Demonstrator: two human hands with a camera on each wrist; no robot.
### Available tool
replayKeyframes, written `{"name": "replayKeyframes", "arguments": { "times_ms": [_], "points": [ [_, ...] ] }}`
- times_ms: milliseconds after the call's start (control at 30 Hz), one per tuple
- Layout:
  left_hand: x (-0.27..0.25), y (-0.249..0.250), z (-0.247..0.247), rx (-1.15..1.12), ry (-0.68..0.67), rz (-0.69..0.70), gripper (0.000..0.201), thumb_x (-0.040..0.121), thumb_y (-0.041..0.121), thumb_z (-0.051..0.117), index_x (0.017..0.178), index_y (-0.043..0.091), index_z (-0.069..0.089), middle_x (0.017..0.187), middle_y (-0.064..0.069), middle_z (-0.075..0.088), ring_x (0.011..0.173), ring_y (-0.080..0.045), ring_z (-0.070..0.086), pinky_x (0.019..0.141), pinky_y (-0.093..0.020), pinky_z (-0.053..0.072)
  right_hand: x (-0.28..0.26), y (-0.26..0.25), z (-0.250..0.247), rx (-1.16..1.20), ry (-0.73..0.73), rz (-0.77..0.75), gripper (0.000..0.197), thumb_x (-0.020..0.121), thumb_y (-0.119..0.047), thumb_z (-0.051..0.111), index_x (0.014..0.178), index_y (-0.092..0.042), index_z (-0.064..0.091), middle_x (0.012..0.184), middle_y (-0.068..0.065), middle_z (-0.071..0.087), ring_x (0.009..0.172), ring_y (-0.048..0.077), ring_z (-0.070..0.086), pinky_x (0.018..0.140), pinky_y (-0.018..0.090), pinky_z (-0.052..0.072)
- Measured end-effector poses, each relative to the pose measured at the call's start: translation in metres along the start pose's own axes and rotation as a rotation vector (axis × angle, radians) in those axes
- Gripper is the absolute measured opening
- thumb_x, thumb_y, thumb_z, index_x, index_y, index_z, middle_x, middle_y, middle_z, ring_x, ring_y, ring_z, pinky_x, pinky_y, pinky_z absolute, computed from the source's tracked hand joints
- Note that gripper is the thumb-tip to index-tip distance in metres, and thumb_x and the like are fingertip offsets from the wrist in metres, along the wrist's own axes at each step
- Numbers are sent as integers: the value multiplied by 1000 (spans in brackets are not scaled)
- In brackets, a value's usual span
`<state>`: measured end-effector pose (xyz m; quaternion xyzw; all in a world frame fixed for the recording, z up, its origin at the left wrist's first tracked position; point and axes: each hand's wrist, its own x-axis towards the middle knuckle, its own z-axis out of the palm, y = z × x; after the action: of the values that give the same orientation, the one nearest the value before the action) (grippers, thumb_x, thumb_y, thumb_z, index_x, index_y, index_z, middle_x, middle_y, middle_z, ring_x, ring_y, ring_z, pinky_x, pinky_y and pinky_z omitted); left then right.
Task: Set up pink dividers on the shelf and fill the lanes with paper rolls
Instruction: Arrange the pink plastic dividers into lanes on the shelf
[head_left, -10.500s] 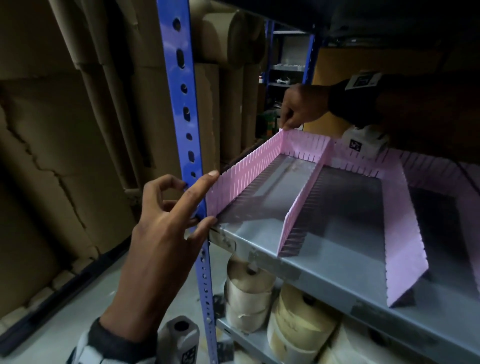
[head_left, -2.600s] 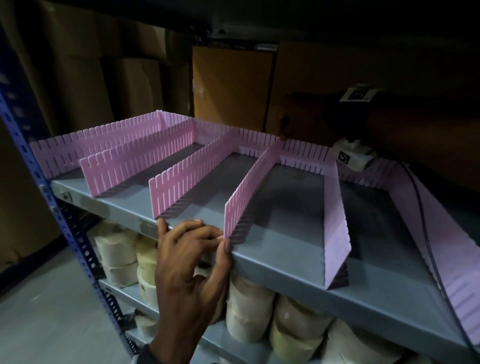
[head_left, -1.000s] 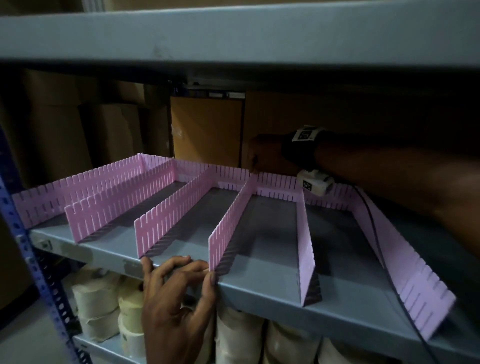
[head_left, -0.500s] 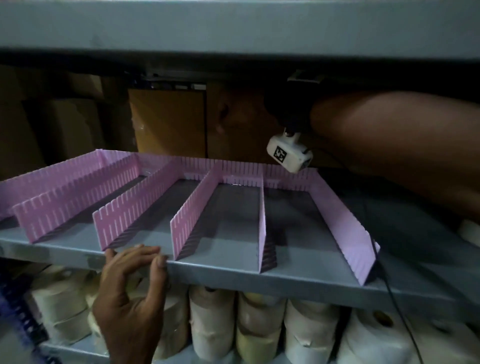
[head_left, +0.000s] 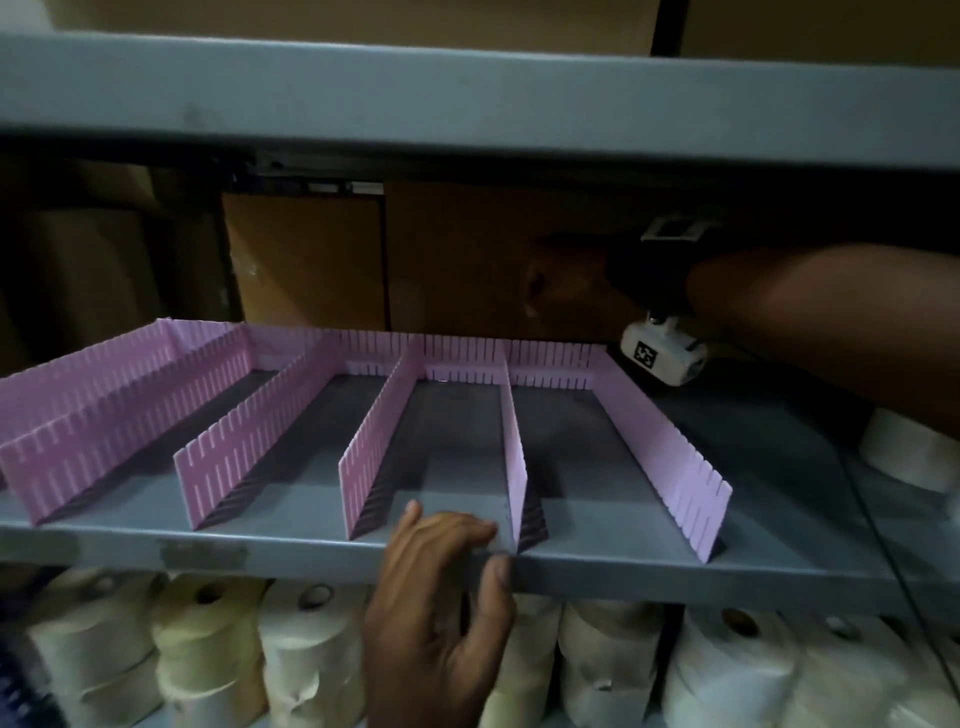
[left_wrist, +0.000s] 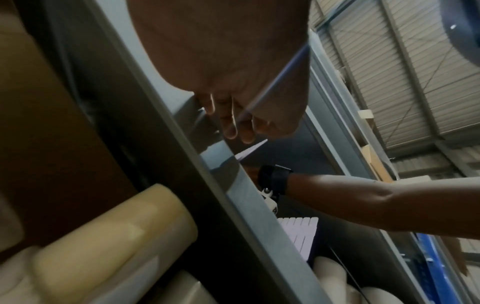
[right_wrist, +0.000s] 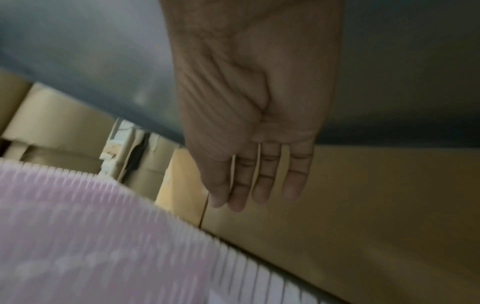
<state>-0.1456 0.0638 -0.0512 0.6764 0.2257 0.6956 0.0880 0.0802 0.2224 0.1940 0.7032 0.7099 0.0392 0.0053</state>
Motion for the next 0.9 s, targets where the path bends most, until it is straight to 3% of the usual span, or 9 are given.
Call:
{"name": "replayKeyframes", "arguments": {
  "times_ms": [67,133,233,333,467,600,700,800,900],
  "points": [
    [-1,6,8,-35,-57,-8,17,89,23,66,104,18,70,102,7,73,100,-8,69,111,-40,47,2,-1,9,22,-12,-19,25,93,-26,63,116,-16,67,121,5,64,111,21,60,98,37,50],
    [-6,5,9,78,-114,-9,18,89,25,64,106,19,71,103,12,72,100,-6,67,108,-38,46,8,-2,18,1,-31,-65,29,96,-28,61,121,-16,65,124,5,62,112,23,59,92,32,48],
    [-6,6,8,145,-149,-18,19,90,27,65,103,16,74,102,15,69,99,-7,64,98,-42,49,27,-2,30,-59,-25,-125,36,97,-30,58,128,-12,59,129,9,60,114,28,58,95,36,47],
    [-5,10,15,182,-107,-52,16,90,30,69,102,19,73,100,17,68,95,-14,66,85,-43,53,43,-2,38,-64,38,-170,43,94,-32,61,131,-11,53,132,13,56,115,33,57,99,41,46],
    [-5,10,18,238,-83,-73,12,90,27,71,97,18,72,98,13,69,92,-17,67,80,-41,52,54,-1,42,-110,32,-225,55,91,-36,64,137,-8,50,136,17,53,119,36,54,103,45,43],
    [-11,8,17,270,-80,-105,13,92,25,68,97,15,72,100,9,71,97,-19,69,83,-42,54,56,4,38,-118,-43,-352,34,96,-23,60,123,-3,62,121,16,63,101,29,60,84,32,49],
    [-13,9,22,284,-38,-141,11,92,28,70,95,17,71,98,10,71,94,-19,69,80,-40,54,55,11,36,-132,-63,-387,34,97,-25,58,124,-5,62,122,14,63,109,27,59,91,32,47],
    [-14,8,30,321,38,-151,9,92,28,70,90,20,69,93,8,70,87,-18,68,77,-33,52,56,16,40,-139,-22,-403,36,96,-27,60,126,-7,62,111,6,64,97,18,60,80,23,45],
    [-15,7,33,303,89,-164,8,93,27,70,90,20,69,92,4,72,87,-17,70,79,-28,52,60,18,45,-122,2,-402,44,94,-30,63,131,-7,57,130,12,58,117,28,56,88,29,42]
  ]
}}
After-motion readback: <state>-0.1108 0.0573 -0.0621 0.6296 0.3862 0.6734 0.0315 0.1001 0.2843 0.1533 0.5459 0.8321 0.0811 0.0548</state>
